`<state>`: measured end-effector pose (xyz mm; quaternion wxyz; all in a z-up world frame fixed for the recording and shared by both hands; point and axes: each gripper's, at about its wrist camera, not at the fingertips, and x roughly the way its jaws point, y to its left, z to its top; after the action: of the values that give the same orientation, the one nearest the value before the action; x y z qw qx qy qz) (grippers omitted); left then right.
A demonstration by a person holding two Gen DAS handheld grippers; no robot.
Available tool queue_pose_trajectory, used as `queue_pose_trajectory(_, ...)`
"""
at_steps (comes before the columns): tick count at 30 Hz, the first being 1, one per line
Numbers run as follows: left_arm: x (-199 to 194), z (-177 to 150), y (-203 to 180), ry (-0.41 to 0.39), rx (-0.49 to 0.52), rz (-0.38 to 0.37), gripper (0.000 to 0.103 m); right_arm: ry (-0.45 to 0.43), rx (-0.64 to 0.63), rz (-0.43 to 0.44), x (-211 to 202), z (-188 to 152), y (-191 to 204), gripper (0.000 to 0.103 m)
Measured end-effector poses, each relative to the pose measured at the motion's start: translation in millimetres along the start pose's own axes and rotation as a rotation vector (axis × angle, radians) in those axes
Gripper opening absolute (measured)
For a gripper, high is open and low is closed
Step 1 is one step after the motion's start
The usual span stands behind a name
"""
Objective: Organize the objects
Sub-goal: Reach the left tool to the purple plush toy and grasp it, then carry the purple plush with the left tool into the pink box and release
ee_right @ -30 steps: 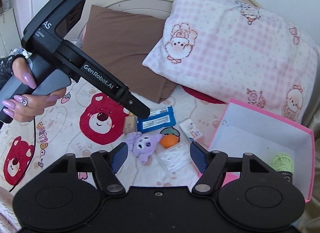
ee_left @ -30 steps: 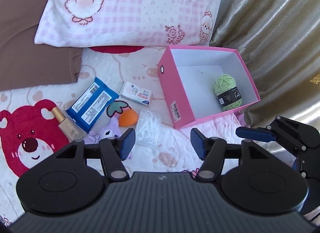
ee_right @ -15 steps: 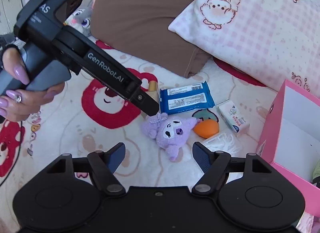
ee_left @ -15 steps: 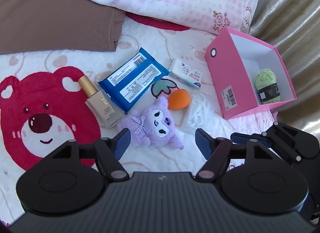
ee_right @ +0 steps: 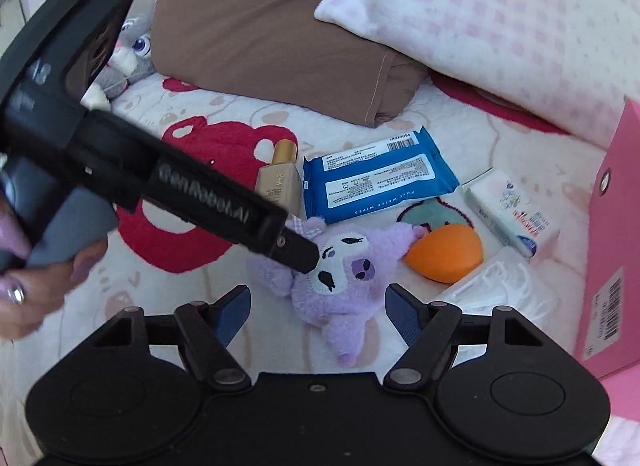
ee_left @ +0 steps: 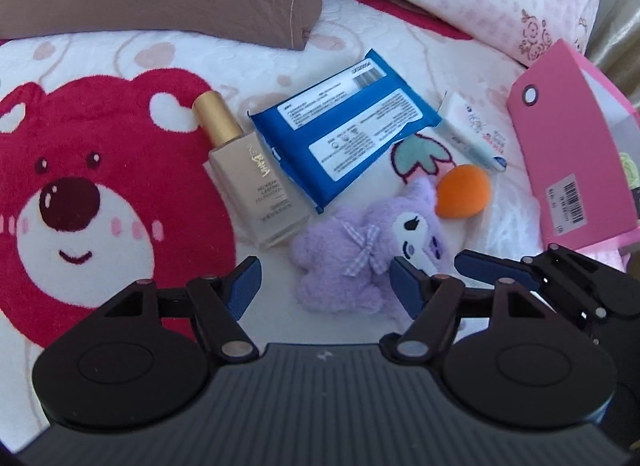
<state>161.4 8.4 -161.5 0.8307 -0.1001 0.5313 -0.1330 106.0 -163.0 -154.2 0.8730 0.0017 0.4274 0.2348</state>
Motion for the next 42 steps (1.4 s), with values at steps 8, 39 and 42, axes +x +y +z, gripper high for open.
queue_pose_trajectory(8,-1.2,-12.8,23.1,-0.074,-0.167,-0.135,0.041,0.014,0.030,-0.010,7.9,-7.8,2.1,0.076)
queue_pose_trajectory(39,-136.2,-12.3,-108.4,-0.237,0.232,-0.215,0.033,-0.289,-0.049,-0.153,-165.5,6.4,4.6,0.046)
queue_pose_trajectory(42,-151.0,1.7,-135.1,-0.220,0.273,-0.249,0.033,-0.313,-0.043,-0.179,-195.3,12.0,-5.9,0.046)
